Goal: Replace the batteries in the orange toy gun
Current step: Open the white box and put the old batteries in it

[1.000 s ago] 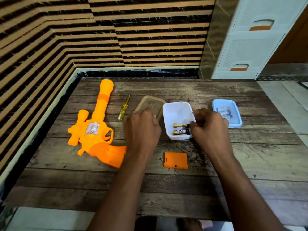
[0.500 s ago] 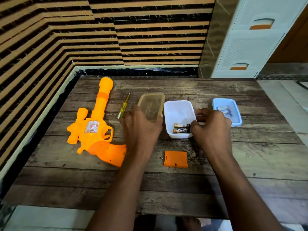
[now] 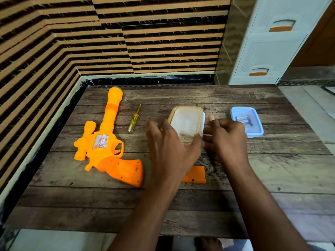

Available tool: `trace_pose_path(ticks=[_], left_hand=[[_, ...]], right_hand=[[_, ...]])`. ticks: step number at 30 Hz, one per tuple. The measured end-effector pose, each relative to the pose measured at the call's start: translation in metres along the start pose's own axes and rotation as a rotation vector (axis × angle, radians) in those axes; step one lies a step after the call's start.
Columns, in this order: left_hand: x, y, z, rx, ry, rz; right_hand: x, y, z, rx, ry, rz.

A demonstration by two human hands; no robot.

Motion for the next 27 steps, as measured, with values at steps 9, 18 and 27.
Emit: trace_pose_path(ticks=[9,18,27], left_hand=[[-0.009,0.007,0.007,0.006,-0.191,-0.006],[-0.003,0.023,0.025,0.201,-0.457,-0.011],[0.019,0.016,0.011,0.066,-0.449,-0.025]], right_hand=[[0.0,0.009,-0.006,0.036,-0.129,0.046],[-0.004,0.006,-0.003,0.112,-0.097,0.066],[-0.013,-0.011,0.004,0.3,-0.032,0.109]])
Point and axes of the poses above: each hand's wrist, its own y-axis towards the middle knuckle, its own x-axis out of the back of the hand, z = x × y, the point moved 1 cm from there along y, towards the middle knuckle, and after that the axes turned 14 degrees about -x, right-handed, at the moved point
